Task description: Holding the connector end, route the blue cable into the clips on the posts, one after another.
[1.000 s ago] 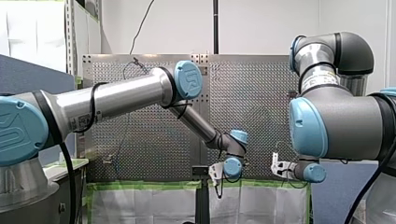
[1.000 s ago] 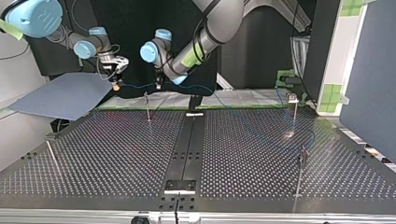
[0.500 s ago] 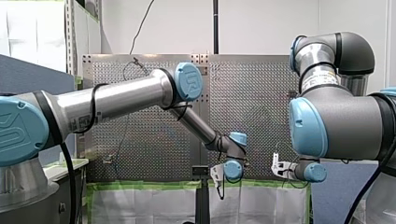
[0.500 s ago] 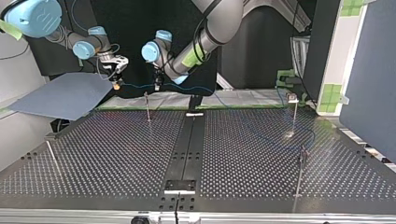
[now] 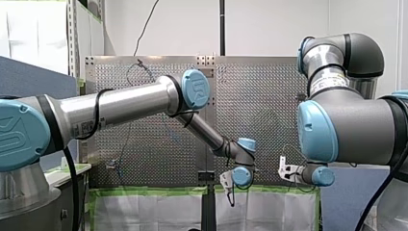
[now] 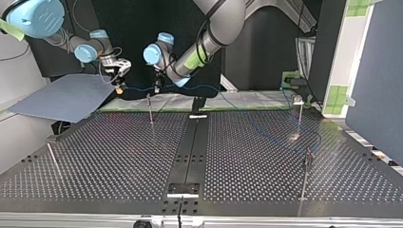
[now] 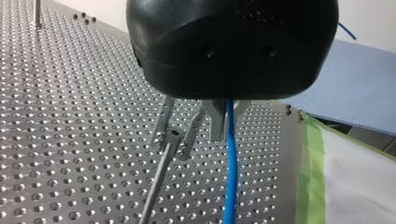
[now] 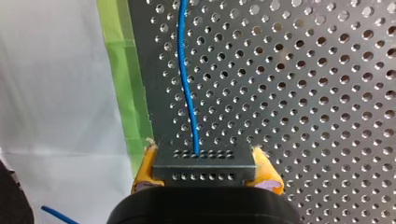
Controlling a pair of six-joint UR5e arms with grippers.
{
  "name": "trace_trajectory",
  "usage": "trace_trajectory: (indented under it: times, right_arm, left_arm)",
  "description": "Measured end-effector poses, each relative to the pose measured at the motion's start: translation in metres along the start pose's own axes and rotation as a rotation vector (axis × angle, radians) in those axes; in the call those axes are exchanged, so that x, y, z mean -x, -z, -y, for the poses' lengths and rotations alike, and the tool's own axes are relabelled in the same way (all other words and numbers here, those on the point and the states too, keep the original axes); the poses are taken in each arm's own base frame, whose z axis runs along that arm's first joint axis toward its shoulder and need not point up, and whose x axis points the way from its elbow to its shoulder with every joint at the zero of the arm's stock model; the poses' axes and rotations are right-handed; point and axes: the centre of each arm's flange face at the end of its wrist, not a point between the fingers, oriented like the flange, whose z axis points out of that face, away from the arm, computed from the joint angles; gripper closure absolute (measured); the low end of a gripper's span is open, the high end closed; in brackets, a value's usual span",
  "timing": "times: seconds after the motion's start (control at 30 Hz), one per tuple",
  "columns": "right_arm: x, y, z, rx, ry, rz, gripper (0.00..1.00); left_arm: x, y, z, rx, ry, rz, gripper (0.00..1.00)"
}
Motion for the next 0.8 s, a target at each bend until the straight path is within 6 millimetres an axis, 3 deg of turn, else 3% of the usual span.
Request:
trace_trajectory:
  times: [0.8]
  right_arm:
    - [-0.018, -0.019, -0.004, -0.014, 0.004, -0.025, 1.0]
  left_arm:
    - [0.018, -0.016, -0.004, 0.012, 0.006, 0.03, 0.95]
